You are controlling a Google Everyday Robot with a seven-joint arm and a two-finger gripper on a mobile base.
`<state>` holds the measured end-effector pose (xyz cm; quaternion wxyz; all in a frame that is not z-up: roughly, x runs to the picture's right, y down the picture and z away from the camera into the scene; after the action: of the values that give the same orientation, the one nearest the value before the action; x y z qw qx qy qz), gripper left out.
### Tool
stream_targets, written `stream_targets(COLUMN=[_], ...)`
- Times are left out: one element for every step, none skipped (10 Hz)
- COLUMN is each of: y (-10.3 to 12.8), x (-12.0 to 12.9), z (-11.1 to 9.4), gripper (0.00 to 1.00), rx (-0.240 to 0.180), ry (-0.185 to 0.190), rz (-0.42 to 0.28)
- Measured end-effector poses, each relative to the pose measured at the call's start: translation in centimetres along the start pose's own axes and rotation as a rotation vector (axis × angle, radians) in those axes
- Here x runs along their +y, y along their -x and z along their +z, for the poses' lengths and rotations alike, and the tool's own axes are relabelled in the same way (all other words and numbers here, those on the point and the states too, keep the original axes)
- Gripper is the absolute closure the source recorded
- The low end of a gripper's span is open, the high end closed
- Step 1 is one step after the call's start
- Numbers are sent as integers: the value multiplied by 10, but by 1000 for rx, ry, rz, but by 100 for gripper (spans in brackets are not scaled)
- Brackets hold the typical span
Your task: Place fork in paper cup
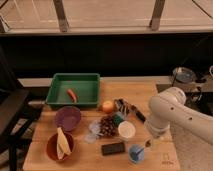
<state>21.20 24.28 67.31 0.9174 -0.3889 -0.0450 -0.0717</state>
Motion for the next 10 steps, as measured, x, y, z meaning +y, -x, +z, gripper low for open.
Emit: stream_targets(y=[2, 4, 8, 8, 5, 4, 1, 0, 0, 0], x=[1, 2, 2, 3, 4, 4, 4, 5, 5, 5], z=[9, 17, 28, 34, 39, 41, 41, 39, 37, 35], gripper=[35, 35, 36, 42, 51, 59, 71, 82, 90, 97], rx=[-6, -11, -18, -21, -22, -23, -22, -19, -16, -13], ry=[16, 35, 57, 68, 74, 72, 66, 61, 55, 47], rz=[3, 4, 3, 24, 62, 92, 124, 125, 119, 115])
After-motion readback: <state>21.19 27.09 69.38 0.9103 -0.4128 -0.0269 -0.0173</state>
